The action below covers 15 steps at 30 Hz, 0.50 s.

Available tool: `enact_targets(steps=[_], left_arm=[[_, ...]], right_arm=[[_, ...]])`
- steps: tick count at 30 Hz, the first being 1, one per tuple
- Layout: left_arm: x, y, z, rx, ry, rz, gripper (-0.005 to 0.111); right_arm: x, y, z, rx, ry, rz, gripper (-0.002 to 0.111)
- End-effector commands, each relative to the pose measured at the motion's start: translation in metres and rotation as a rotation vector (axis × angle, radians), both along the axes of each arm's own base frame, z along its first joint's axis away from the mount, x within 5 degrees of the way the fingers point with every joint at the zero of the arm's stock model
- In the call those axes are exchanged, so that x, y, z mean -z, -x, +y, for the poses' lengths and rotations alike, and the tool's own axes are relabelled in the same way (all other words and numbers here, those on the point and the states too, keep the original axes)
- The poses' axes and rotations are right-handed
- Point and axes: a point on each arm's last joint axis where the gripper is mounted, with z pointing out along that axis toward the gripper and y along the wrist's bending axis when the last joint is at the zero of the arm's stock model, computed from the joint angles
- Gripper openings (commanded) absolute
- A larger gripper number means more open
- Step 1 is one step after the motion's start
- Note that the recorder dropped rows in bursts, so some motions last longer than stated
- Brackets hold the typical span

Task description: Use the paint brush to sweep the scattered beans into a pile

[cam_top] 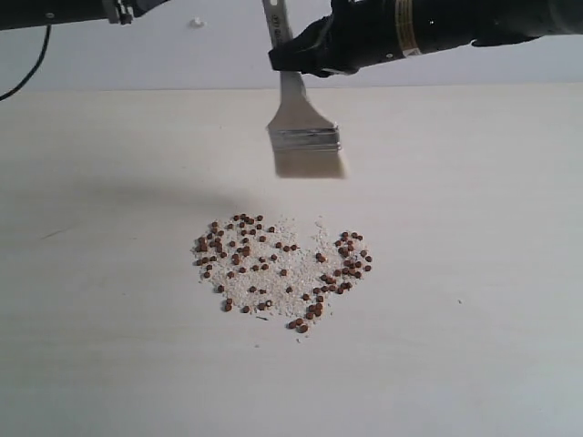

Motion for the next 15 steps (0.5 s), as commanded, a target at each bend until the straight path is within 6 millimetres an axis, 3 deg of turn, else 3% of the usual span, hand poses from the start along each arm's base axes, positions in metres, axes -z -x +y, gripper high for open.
enact_targets(steps=[1, 4, 8, 11, 15], left_arm=[[0.005, -0.006, 0.025, -0.046, -0.023, 0.053, 0.001], [0.016, -0.006, 0.030, -0.164, -0.094, 0.092, 0.000], [0.021, 0.004, 0.047, -0.465, -0.210, 0.145, 0.000], [0.020, 0.024, 0.065, -0.644, -0.322, 0.136, 0.000], [0.002, 0.074, 0.085, -0.761, -0.411, 0.035, 0.000]], right_arm=[[-0.040, -0.004, -0.019, 0.242, 0.053, -0.106, 0.000], [-0.074, 0.003, -0.030, 0.348, 0.059, -0.200, 0.000], [-0.101, 0.014, -0.051, 0.550, 0.094, -0.290, 0.000], [-0.109, 0.018, -0.066, 0.687, 0.133, -0.332, 0.000], [-0.096, 0.025, -0.079, 0.782, 0.240, -0.351, 0.000]])
